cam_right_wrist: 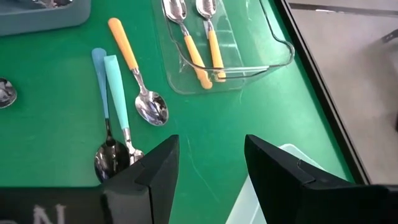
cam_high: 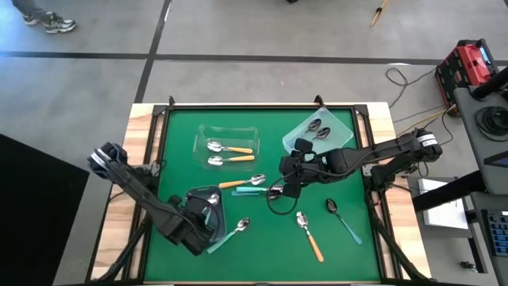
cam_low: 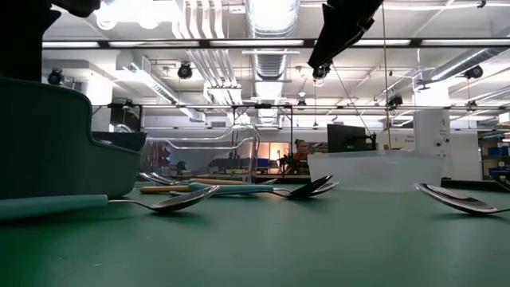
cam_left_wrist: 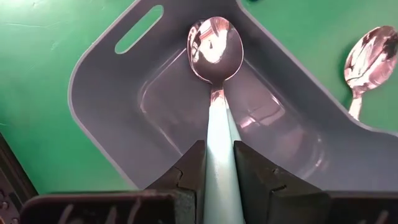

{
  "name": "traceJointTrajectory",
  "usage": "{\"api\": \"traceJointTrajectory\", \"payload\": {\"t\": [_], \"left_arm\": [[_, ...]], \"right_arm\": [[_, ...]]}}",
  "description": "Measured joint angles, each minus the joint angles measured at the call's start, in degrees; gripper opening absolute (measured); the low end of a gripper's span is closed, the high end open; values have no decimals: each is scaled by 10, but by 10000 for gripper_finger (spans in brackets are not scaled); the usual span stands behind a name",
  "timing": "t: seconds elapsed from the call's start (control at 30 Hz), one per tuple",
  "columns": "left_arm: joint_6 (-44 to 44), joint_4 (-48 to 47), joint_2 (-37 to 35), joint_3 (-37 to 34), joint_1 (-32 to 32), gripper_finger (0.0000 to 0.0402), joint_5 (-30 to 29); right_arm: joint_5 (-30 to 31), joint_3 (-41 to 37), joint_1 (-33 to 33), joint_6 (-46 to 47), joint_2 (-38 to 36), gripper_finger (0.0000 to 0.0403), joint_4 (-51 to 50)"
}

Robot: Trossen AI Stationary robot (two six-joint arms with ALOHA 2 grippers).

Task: Sort silverware by color (type)
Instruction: Put the light blue spoon into the gray bin

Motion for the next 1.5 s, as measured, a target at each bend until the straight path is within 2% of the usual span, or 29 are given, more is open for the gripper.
{"api": "traceJointTrajectory", "payload": {"t": [0.33,1.07,1.5], "left_arm": [[1,-5,29,-1,6,51,-11],[-11,-6,30,-15,7,52,-16],[-11,-6,30,-15,7,74,-17]], "right_arm": [[0,0,2,9,0,173,1],[0,0,7,11,0,173,2],[0,-1,7,11,0,173,2]]}}
